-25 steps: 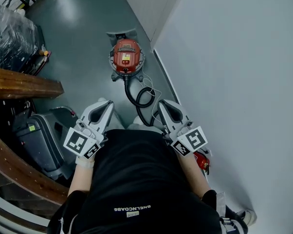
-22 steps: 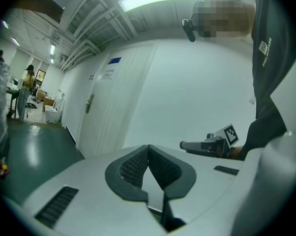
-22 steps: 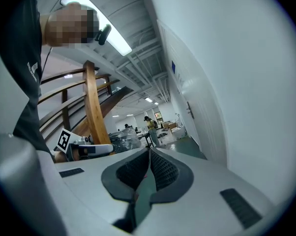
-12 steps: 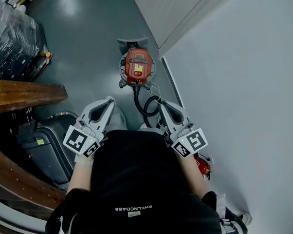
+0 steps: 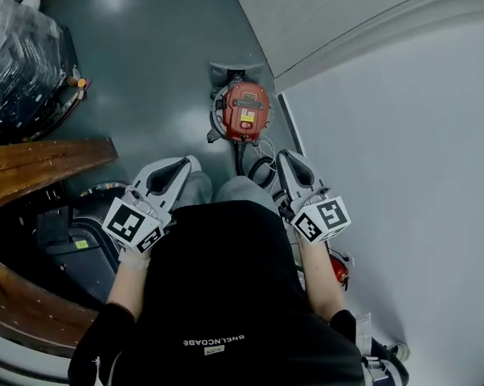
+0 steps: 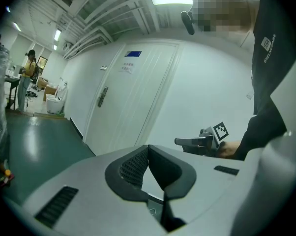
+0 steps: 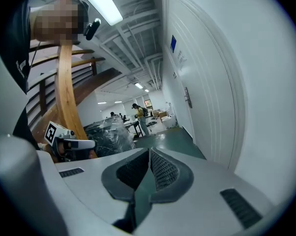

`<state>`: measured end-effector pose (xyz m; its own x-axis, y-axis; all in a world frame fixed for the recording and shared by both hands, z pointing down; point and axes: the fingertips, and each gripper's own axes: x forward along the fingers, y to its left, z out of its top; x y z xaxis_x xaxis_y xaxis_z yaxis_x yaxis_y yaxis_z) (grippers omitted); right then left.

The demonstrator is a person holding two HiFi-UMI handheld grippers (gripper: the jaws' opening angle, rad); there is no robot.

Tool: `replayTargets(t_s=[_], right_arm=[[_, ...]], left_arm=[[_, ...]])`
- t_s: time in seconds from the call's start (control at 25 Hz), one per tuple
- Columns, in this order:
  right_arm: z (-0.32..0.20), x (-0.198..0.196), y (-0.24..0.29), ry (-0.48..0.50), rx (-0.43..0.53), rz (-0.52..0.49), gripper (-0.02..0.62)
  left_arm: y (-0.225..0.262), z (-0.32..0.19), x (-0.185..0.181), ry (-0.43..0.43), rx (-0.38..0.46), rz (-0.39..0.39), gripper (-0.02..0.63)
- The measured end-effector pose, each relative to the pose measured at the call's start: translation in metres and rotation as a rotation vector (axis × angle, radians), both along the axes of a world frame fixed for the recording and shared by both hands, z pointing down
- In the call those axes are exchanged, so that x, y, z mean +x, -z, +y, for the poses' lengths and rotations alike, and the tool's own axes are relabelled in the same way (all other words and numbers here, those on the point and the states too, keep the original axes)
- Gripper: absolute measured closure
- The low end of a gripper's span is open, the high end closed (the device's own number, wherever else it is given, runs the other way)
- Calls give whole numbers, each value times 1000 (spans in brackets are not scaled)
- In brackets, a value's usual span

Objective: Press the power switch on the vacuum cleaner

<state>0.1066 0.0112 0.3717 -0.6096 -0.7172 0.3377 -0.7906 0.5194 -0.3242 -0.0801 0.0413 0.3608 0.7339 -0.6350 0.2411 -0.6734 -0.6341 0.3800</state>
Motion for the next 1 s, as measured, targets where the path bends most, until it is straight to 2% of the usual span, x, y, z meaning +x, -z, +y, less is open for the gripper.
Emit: replayTargets(t_s=[0.2,0.44,0.76,0.88,1.0], right_arm=[[-18,-2,-37,30,-92,60,561],[-35,10,-91,82,-195,145,561],[-69,32,-190,108,-339,200,561],[-77,35,-230,129,-376,239,561],[-81,34,-272,170,-416,292,561]], left_arm=[[-19,-10,-8,26,-69,-23,591],[-37,-19,8,34,-149,-93,591],[-53,-28,29,39,-254,-194,591],[-67,-26,30,39,-273,-255,591],[-80,-25,32,64,-308,-275,591]])
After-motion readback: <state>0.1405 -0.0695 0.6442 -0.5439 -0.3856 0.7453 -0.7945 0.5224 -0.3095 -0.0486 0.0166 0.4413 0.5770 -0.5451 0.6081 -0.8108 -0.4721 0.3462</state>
